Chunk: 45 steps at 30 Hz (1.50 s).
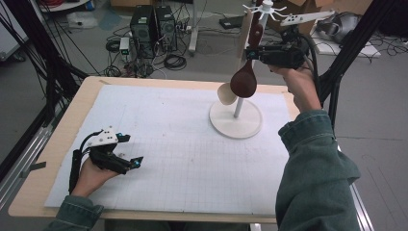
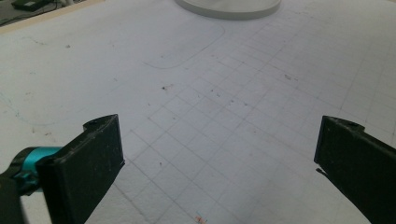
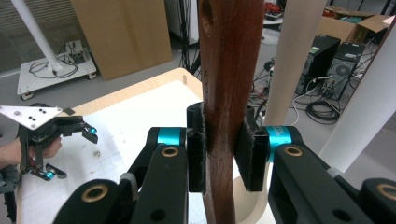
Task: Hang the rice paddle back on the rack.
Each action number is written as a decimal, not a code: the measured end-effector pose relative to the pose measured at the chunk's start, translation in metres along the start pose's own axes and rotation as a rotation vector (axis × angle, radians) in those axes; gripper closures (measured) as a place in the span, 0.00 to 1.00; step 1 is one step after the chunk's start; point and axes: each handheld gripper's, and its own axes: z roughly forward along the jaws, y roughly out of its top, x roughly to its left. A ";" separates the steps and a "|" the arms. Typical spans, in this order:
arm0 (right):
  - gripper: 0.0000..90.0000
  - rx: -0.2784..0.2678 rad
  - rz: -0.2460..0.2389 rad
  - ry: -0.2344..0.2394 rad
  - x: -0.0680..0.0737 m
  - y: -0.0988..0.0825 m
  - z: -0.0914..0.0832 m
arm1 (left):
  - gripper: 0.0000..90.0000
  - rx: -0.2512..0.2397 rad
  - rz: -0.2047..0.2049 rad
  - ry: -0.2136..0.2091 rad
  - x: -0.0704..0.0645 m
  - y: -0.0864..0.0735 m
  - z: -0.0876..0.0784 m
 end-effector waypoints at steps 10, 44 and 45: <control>0.85 0.002 0.011 -0.017 -0.003 0.014 0.000 | 0.02 -0.005 0.000 0.003 0.000 0.000 -0.002; 0.84 -0.034 0.082 -0.070 -0.020 0.009 0.004 | 0.02 -0.007 -0.004 -0.003 0.001 -0.001 -0.003; 0.84 -0.037 0.079 -0.073 -0.020 0.009 0.004 | 0.02 -0.008 -0.006 -0.003 0.001 -0.002 -0.003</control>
